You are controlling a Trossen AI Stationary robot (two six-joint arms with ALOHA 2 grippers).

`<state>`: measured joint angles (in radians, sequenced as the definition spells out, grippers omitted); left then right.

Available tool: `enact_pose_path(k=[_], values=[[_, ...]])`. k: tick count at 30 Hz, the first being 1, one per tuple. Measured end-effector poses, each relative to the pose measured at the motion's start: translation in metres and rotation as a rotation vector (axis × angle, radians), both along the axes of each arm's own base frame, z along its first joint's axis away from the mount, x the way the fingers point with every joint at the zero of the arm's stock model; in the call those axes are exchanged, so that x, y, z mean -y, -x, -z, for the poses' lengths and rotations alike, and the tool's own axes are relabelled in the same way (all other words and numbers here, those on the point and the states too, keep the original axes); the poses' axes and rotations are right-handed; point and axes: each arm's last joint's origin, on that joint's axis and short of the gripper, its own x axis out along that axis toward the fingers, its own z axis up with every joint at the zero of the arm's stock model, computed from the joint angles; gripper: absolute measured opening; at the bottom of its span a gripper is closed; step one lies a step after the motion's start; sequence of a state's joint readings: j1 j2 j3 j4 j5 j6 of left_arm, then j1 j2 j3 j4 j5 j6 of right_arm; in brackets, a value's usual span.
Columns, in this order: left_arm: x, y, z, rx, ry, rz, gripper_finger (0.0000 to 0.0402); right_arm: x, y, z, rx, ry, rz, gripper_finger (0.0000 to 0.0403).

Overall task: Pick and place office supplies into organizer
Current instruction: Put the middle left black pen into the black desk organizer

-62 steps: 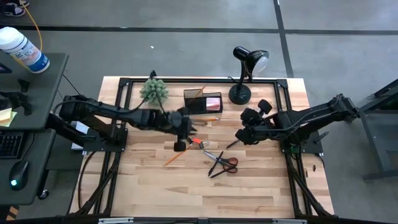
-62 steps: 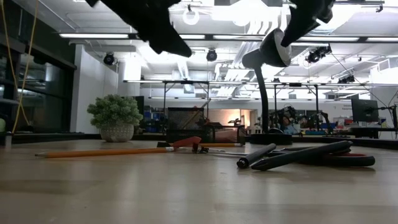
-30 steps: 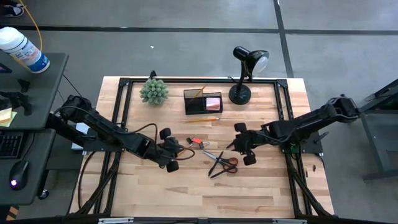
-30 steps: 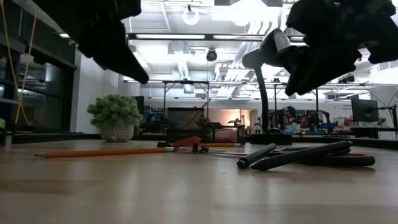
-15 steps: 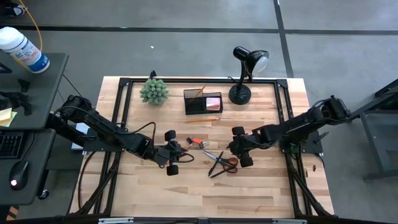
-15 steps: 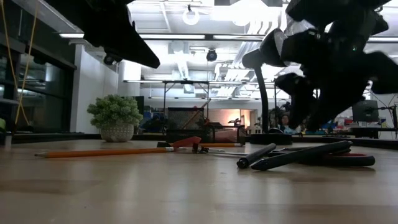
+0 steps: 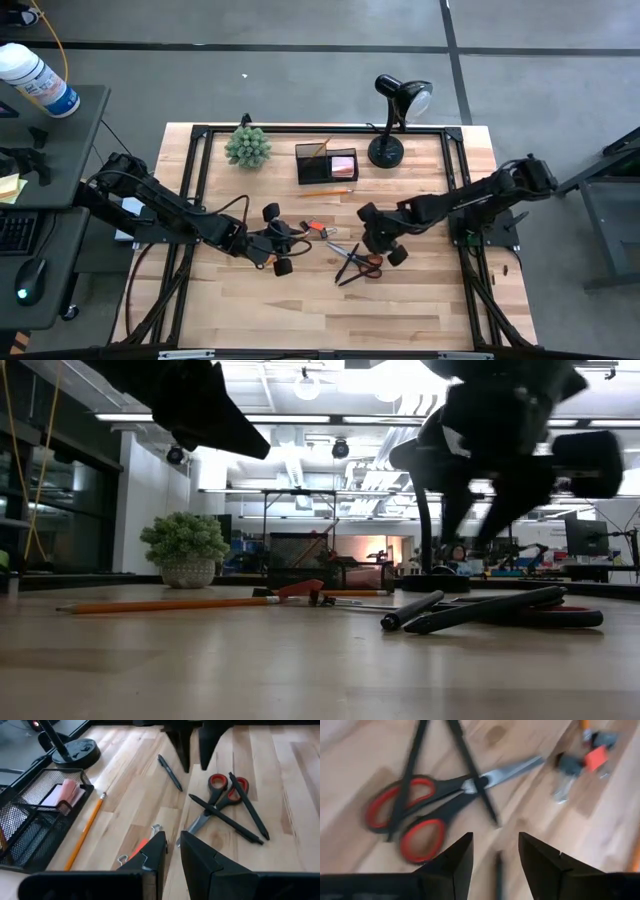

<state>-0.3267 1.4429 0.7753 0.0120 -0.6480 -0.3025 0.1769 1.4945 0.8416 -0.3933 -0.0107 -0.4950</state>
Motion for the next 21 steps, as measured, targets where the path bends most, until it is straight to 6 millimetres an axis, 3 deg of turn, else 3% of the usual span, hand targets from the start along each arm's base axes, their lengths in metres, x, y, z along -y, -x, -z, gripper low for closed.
enact_pose_path(k=[5, 10, 15, 21], values=[[0.0, 0.0, 0.0, 0.004, 0.017, -0.001, 0.0046, -0.005, -0.029, -0.004, -0.058, 0.08, -0.128, 0.016], [0.001, 0.0, 0.0, -0.002, 0.036, 0.024, 0.0046, -0.008, -0.048, 0.01, -0.171, 0.158, -0.207, 0.0161], [0.003, 0.0, 0.002, -0.022, 0.071, 0.075, 0.0046, -0.008, -0.053, 0.022, -0.224, 0.195, -0.282, 0.0151], [0.004, 0.0, 0.002, -0.042, 0.077, 0.122, 0.0046, -0.009, -0.054, 0.023, -0.221, 0.193, -0.31, 0.0153]])
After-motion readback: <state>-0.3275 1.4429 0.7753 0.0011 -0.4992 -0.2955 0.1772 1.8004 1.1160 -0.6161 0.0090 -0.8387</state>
